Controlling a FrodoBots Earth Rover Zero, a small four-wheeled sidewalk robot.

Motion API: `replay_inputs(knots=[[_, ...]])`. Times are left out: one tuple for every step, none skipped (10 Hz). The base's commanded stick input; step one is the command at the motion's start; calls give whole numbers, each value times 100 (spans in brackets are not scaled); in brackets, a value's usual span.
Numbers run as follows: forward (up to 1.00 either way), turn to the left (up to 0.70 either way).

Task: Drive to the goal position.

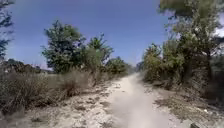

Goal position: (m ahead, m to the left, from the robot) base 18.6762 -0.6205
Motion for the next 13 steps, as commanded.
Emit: replay_inputs(knots=[[45, 2], [45, 2], [45, 2], [45, 2], [45, 2], [45, 2], [45, 2], [45, 2], [45, 2], [45, 2], [45, 2], [45, 2], [45, 2]])
